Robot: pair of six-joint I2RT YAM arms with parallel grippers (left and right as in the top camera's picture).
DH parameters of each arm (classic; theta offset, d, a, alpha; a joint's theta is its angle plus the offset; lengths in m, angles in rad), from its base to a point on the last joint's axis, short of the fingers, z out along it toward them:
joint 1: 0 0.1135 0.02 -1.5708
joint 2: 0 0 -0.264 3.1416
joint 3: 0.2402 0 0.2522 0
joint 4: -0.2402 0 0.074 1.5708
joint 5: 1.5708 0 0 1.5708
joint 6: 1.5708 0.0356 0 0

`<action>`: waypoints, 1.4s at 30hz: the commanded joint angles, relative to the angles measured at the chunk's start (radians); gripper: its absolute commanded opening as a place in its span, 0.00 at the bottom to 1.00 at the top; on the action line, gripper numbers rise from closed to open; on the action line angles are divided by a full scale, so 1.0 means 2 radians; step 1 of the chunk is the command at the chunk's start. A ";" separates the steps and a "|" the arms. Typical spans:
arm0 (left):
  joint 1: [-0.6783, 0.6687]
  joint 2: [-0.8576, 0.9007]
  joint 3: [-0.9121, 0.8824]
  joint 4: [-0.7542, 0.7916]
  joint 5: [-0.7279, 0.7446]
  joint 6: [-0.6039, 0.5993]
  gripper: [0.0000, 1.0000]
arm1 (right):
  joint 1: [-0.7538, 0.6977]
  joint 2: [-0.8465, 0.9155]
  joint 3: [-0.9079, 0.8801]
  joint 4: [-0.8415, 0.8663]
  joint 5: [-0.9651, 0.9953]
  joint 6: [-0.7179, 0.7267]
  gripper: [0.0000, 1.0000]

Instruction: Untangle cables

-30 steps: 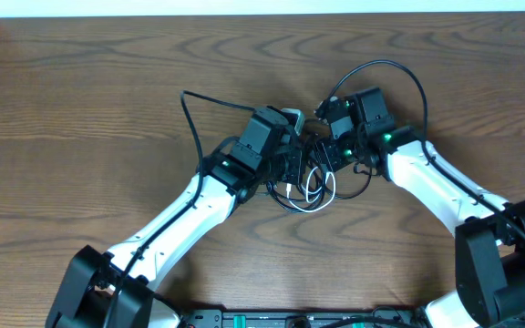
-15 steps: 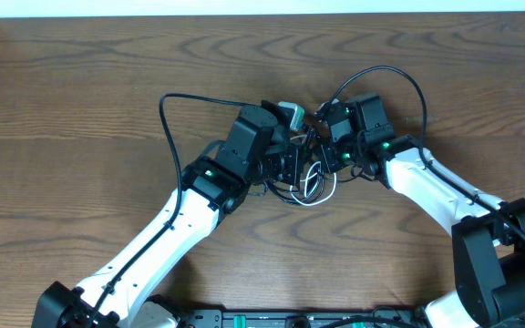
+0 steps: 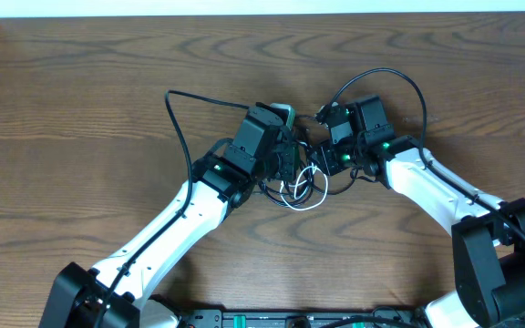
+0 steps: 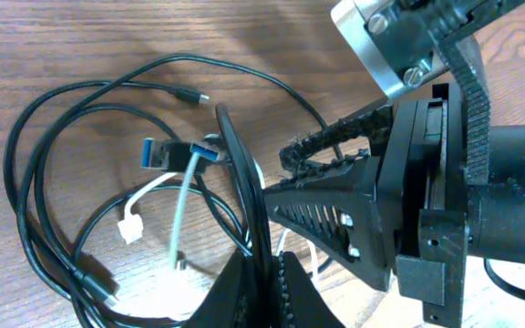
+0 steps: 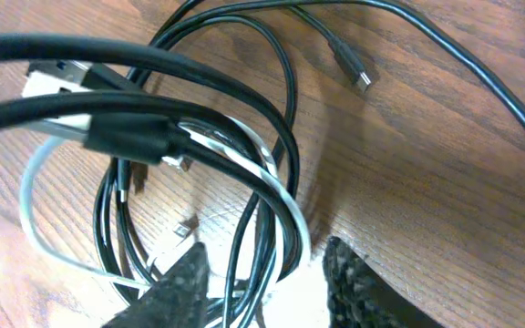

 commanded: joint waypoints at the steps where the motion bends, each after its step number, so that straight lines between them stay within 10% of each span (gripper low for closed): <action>1: 0.002 -0.002 0.002 0.005 0.028 -0.004 0.08 | 0.002 -0.007 -0.001 0.001 -0.006 0.003 0.40; 14: 0.002 -0.060 0.002 0.012 0.091 -0.004 0.06 | 0.002 -0.007 -0.001 0.026 0.037 0.003 0.31; 19: 0.002 -0.074 0.002 0.011 0.088 -0.004 0.08 | 0.002 -0.007 -0.001 0.029 0.036 0.005 0.01; 28: 0.002 -0.023 0.001 -0.017 0.008 -0.004 0.08 | -0.006 -0.038 -0.001 -0.002 0.020 0.014 0.01; 42: 0.002 -0.023 0.002 0.001 0.073 -0.004 0.08 | -0.006 -0.061 -0.002 -0.002 0.020 0.014 0.38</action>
